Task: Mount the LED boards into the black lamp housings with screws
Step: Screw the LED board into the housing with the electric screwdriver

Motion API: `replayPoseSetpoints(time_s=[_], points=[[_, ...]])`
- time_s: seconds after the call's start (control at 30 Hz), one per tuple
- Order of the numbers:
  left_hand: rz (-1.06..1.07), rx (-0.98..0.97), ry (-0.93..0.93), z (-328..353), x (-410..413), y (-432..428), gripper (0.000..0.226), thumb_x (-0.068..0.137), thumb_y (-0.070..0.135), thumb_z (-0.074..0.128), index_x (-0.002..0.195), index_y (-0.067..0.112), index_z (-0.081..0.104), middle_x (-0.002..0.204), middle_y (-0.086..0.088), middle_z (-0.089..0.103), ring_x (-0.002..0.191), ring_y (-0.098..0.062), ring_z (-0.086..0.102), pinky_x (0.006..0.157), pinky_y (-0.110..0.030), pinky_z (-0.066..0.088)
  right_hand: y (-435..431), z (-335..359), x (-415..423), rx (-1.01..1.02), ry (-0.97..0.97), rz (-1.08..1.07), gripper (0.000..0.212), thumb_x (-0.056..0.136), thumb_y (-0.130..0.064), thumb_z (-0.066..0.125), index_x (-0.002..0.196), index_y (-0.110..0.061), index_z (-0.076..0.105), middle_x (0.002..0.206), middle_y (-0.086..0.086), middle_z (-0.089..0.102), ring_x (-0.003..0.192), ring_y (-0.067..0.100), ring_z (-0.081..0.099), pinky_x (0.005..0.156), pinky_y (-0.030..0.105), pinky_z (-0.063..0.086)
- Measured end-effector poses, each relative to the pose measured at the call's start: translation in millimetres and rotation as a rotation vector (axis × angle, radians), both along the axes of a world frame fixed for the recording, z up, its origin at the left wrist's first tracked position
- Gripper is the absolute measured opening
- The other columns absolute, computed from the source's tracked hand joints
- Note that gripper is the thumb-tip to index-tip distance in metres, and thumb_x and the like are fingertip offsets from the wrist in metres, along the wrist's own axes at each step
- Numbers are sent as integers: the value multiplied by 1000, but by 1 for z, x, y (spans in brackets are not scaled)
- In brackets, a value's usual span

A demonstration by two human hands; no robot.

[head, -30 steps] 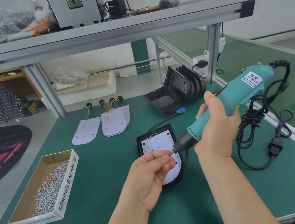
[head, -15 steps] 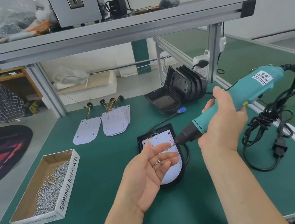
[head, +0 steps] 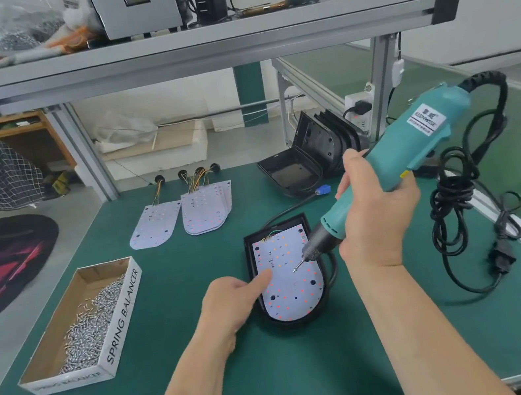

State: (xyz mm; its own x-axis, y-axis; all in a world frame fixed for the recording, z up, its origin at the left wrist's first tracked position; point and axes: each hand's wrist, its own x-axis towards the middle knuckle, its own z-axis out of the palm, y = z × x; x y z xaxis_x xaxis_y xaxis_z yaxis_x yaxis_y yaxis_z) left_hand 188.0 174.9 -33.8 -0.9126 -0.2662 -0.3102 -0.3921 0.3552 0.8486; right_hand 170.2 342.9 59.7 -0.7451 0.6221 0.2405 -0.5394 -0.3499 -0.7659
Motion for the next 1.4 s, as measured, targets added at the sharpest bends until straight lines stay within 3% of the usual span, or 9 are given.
replayPoseSetpoints(time_s=[0.17,0.33,0.6,0.83,1.0,1.13,1.2,1.3,1.4], points=[[-67,-141,-50,-8,-19,11,75,67,47,87,62,23,16,50,10,12,53,-18,15,54,-31,11,-6,-12,-3,161,9,27,20,79,-17,70,66,-27,58,62,5,52,57,23,47,59,31,44],[-95,-254,-59,-11,-24,18,73,65,50,85,59,19,20,34,11,13,47,-19,20,51,-26,16,-4,-32,-7,343,12,18,19,81,-23,70,74,-12,56,61,2,52,56,22,47,57,34,44],[-161,-551,-126,-8,-23,31,65,63,76,71,65,19,38,59,7,44,52,-15,42,50,-24,27,-1,-49,-15,401,9,-9,29,83,-20,71,76,2,55,61,-4,53,55,14,48,56,28,44],[-156,-287,-56,-15,-25,22,71,66,48,86,60,18,23,53,4,24,52,-21,24,54,-27,18,0,-52,-15,425,24,-10,31,83,-22,71,76,3,53,61,1,52,56,16,48,56,33,45],[-129,-195,-51,-18,-23,25,76,66,53,85,62,20,17,46,10,13,51,-20,17,52,-28,14,3,-51,-16,422,38,-6,32,82,-23,71,76,4,54,61,-1,53,56,16,49,57,32,45],[-94,-84,-55,-23,-26,27,61,63,42,90,63,11,37,59,-2,38,59,-22,32,57,-29,24,5,-52,-16,433,23,-20,29,83,-21,71,77,3,55,61,-4,54,57,14,51,57,30,46],[-87,50,-72,-23,-26,30,51,64,37,89,78,3,53,76,-13,54,69,-22,40,64,-32,29,6,-52,-16,442,19,-25,30,83,-21,71,76,3,55,62,-2,54,57,14,50,57,32,46],[-81,91,-58,-23,-25,33,44,70,31,85,83,12,47,82,-9,40,70,-22,29,60,-32,19,7,-52,-15,443,17,-26,33,82,-23,71,76,4,54,60,5,52,57,15,49,56,32,44],[-84,103,-47,-24,-26,35,40,72,27,83,85,13,48,83,-7,39,67,-22,27,56,-32,16,7,-53,-15,469,17,-48,35,82,-22,71,76,7,53,64,15,54,57,20,49,56,33,44]])
